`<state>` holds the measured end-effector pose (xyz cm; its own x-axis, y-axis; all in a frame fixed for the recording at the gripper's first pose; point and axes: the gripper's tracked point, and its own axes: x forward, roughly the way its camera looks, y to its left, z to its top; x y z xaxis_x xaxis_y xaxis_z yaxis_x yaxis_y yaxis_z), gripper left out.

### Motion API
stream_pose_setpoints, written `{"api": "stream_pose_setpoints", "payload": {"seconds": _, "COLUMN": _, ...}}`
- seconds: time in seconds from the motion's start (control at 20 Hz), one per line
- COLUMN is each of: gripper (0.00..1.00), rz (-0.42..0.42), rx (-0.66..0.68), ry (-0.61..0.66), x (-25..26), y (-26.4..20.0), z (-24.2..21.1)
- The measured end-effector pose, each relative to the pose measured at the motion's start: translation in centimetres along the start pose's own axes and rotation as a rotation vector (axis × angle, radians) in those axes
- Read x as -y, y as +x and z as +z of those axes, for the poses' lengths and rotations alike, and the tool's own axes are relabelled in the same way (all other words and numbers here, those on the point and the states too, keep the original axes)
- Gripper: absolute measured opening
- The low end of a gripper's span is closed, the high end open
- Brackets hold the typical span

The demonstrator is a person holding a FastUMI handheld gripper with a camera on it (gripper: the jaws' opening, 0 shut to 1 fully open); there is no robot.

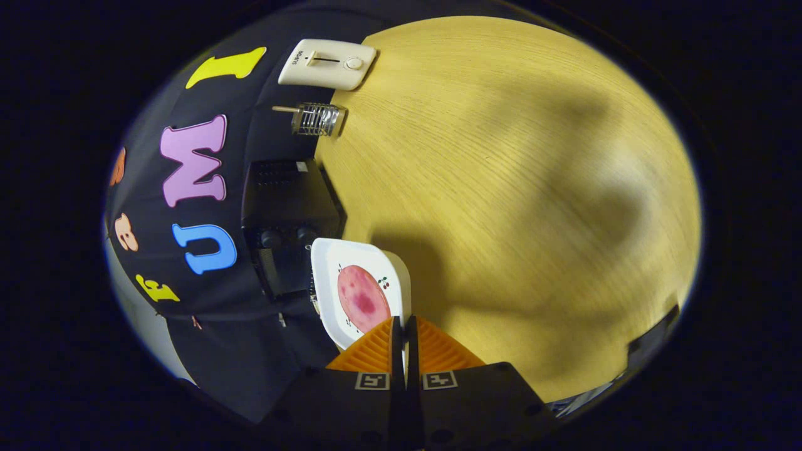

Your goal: Open the toaster oven, put the food inside, and close the toaster oven door.

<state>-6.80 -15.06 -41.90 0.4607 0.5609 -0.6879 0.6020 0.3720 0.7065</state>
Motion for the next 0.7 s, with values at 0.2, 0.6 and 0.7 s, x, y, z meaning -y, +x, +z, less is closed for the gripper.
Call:
{"api": "stream_pose_setpoints", "payload": {"seconds": 0.2, "gripper": 0.05, "rz": 0.038, "rx": 0.004, "ry": 0.012, "x": -2.8, "y": 1.2, "z": -3.9}}
{"api": "stream_pose_setpoints", "payload": {"seconds": 0.6, "gripper": 0.05, "rz": 0.01, "rx": 0.113, "ry": 0.088, "x": -8.1, "y": 9.2, "z": -6.8}}
{"api": "stream_pose_setpoints", "payload": {"seconds": 0.7, "gripper": 0.05, "rz": 0.006, "rx": 0.148, "ry": 0.105, "x": -9.5, "y": 10.9, "z": -6.9}}
